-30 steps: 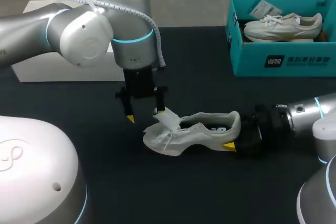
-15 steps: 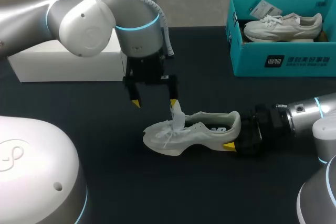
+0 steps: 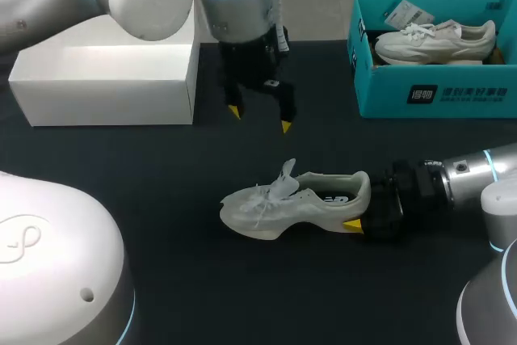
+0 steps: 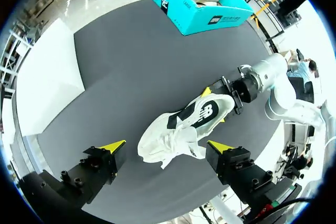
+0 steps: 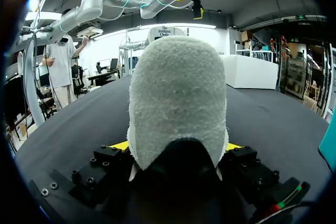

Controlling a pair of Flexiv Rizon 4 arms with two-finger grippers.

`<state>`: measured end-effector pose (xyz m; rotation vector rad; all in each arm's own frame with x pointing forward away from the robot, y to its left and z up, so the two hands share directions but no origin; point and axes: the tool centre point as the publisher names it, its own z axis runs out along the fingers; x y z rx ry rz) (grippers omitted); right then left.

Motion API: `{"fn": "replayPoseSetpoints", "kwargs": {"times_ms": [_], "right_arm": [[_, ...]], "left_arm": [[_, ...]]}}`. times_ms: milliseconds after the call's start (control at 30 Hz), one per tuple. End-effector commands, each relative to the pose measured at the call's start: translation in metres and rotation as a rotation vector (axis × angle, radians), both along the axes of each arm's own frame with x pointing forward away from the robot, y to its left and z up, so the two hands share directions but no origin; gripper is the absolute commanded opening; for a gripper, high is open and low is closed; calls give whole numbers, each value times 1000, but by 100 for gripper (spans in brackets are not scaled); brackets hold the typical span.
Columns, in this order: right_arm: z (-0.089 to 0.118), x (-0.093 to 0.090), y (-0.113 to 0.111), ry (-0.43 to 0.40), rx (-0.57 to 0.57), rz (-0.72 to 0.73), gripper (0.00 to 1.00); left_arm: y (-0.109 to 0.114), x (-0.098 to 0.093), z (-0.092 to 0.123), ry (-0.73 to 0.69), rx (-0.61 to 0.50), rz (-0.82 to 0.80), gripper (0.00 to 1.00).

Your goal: Take the shoe out of the shoebox, open the shoe tongue, remove and reinsert the insole, then place the shoe into the shoebox

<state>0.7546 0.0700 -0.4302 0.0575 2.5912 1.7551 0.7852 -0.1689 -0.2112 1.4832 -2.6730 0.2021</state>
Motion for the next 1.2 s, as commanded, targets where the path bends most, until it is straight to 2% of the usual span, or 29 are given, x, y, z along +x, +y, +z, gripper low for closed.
{"fn": "replayPoseSetpoints", "kwargs": {"times_ms": [33, 533, 567, 600, 733, 800, 833, 867, 900, 967, 1033, 1200], "right_arm": [[-4, 0, 2, 1, -5, 0, 0], [-4, 0, 2, 1, -5, 0, 0], [-4, 0, 2, 1, -5, 0, 0], [-4, 0, 2, 1, -5, 0, 0], [-4, 0, 2, 1, -5, 0, 0], [-4, 0, 2, 1, -5, 0, 0], [-4, 0, 2, 1, -5, 0, 0], [-4, 0, 2, 1, -5, 0, 0], [-4, 0, 2, 1, -5, 0, 0], [-4, 0, 2, 1, -5, 0, 0], [-4, 0, 2, 1, -5, 0, 0], [-4, 0, 2, 1, -5, 0, 0]], "left_arm": [[-28, 16, 9, -109, 77, -645, 100], [-28, 16, 9, -109, 77, -645, 100], [-36, 9, 9, -83, 32, -726, 100], [-44, 7, 10, -50, -59, -751, 100], [-69, 2, 4, -34, -72, -920, 100], [-82, -1, 1, -27, -43, -1033, 100], [-87, -1, 0, -32, -23, -1073, 47], [-91, -1, 0, -42, -21, -1084, 19], [-95, 0, 0, -53, -12, -1128, 0], [-98, 0, 0, -89, -38, -1212, 0], [-98, -1, 1, -64, -66, -1274, 0], [-97, -1, 1, -52, -63, -1273, 0]]}}
